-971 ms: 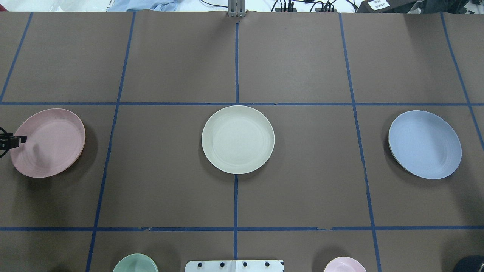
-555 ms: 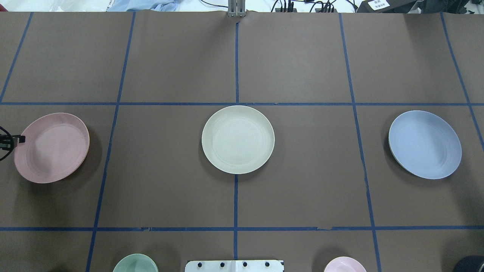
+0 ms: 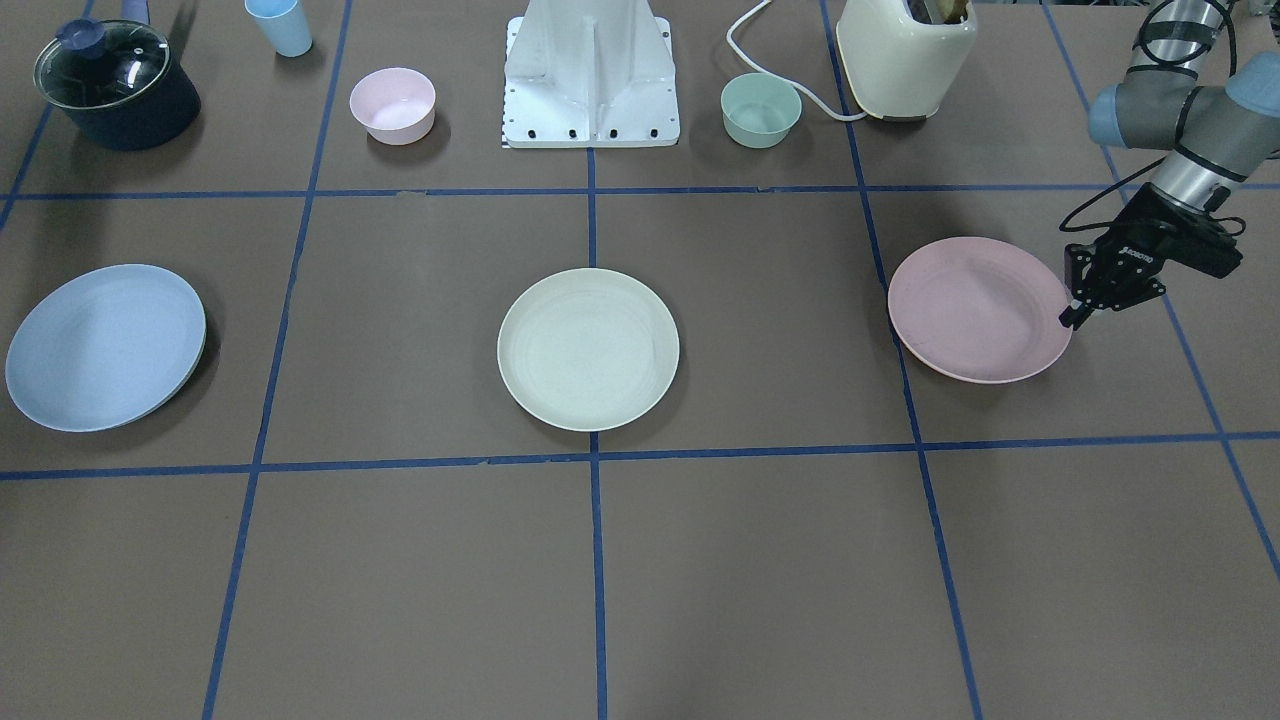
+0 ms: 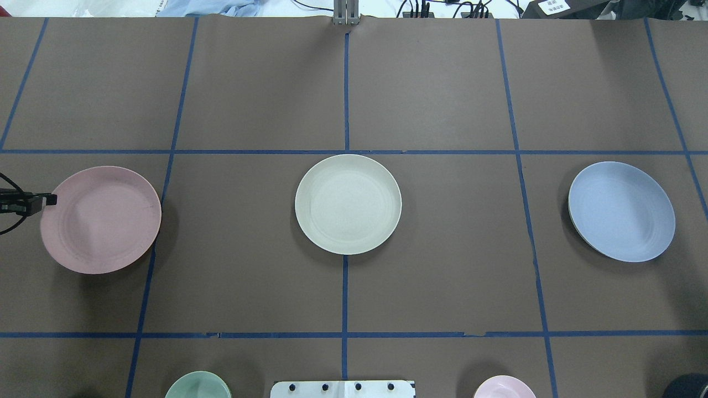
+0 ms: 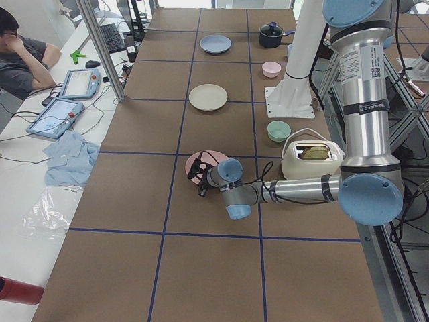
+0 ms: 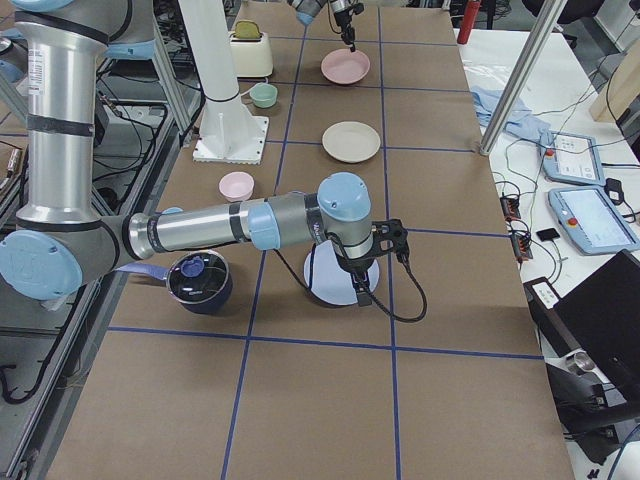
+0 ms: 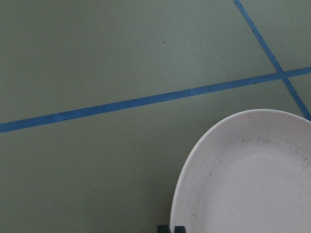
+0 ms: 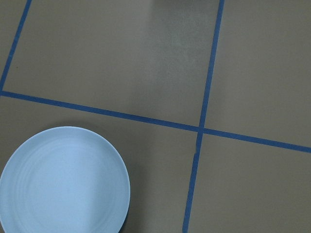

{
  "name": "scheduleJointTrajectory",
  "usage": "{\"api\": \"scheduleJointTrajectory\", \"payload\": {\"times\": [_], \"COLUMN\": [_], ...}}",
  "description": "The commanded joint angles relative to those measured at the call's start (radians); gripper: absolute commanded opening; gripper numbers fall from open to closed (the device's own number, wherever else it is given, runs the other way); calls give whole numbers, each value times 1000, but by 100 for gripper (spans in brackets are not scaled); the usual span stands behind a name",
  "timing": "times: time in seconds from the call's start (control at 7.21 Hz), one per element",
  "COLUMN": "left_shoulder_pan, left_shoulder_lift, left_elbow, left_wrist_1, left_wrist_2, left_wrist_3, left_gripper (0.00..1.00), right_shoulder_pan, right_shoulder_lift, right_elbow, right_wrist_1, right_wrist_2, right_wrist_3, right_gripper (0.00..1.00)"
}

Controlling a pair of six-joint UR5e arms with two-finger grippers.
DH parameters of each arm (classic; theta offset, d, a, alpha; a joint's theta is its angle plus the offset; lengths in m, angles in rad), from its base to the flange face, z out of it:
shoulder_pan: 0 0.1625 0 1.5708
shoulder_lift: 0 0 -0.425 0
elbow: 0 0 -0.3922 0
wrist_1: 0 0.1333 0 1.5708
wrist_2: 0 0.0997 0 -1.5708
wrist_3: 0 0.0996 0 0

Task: Stack three plates with pink and blue
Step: 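Slide the pink plate with the left gripper toward the cream plate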

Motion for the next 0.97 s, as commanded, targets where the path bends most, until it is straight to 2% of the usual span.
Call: {"api": "scheduleJointTrajectory", "payload": {"times": [0.0, 0.14, 0.28, 0.55, 0.83], "left_shoulder_pan": [-3, -3, 6, 125, 285], "left_shoulder_lift": [-37, -70, -153, -308, -525], "left_elbow": [-163, -258, -318, -314, -275], "left_wrist_1": [197, 330, 444, 529, 719], "left_wrist_2": [-20, -20, -18, 2, 147], "left_wrist_3": [-6, -41, -161, -294, -426], "left_gripper": [0, 0, 0, 0, 0], "right_shoulder_pan": [0, 0, -1, 0, -1], "right_shoulder_lift": [0, 0, 0, 0, 0], "right_elbow": [0, 0, 0, -1, -1], "right_wrist_1": [0, 0, 0, 0, 0], "right_wrist_2": [1, 2, 2, 2, 2], "right_wrist_3": [2, 2, 2, 2, 2], "right_gripper": [100, 100, 100, 100, 100]}}
